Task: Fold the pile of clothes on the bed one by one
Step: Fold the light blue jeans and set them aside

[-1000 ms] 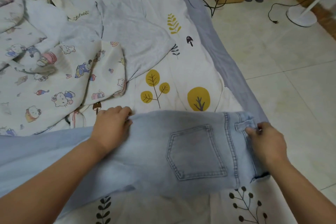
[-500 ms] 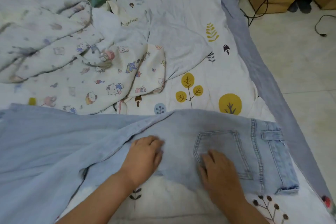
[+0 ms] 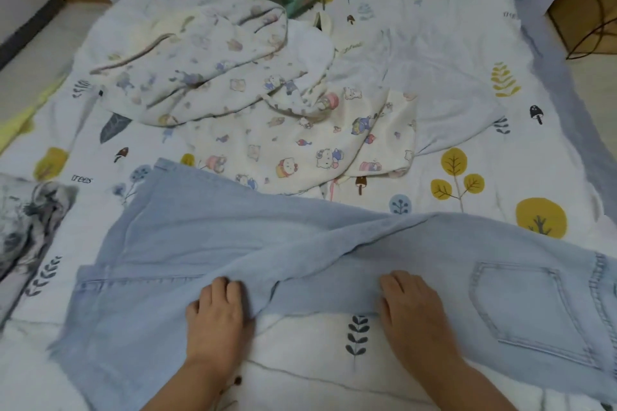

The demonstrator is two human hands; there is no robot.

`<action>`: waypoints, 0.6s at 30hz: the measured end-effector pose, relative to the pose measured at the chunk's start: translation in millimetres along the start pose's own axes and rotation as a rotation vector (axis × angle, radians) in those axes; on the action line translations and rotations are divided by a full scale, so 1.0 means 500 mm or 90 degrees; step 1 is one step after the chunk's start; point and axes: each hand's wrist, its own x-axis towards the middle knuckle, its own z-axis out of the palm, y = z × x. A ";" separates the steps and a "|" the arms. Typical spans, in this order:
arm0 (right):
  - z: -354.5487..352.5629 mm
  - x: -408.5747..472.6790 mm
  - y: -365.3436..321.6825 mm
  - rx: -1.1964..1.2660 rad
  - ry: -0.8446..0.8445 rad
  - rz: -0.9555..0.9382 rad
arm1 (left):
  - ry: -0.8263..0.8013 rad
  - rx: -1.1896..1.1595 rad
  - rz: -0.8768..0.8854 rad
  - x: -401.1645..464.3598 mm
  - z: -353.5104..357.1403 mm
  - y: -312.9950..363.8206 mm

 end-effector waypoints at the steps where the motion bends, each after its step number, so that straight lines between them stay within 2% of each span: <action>1: 0.008 0.010 -0.025 -0.001 -0.006 0.004 | -0.024 0.011 0.001 0.005 0.006 -0.018; 4: 0.030 0.043 -0.093 -0.003 -0.018 0.028 | -0.049 -0.028 0.013 0.023 0.013 -0.055; 7: 0.044 0.076 -0.158 -0.054 -0.032 0.035 | -0.056 -0.188 0.072 0.044 -0.004 -0.106; 9: 0.050 0.098 -0.189 -0.085 -0.056 0.010 | -0.071 -0.292 0.151 0.053 -0.040 -0.143; 12: 0.045 0.132 -0.216 -0.056 -0.169 -0.001 | -0.119 -0.362 0.230 0.063 -0.101 -0.200; 14: 0.035 0.150 -0.217 0.027 -0.231 0.019 | -0.155 -0.300 0.245 0.074 -0.141 -0.234; 16: 0.014 0.162 -0.214 0.064 -0.256 0.038 | -0.196 -0.094 0.276 0.095 -0.172 -0.264; 18: -0.006 0.173 -0.211 0.099 -0.276 0.065 | -0.241 0.090 0.261 0.120 -0.203 -0.291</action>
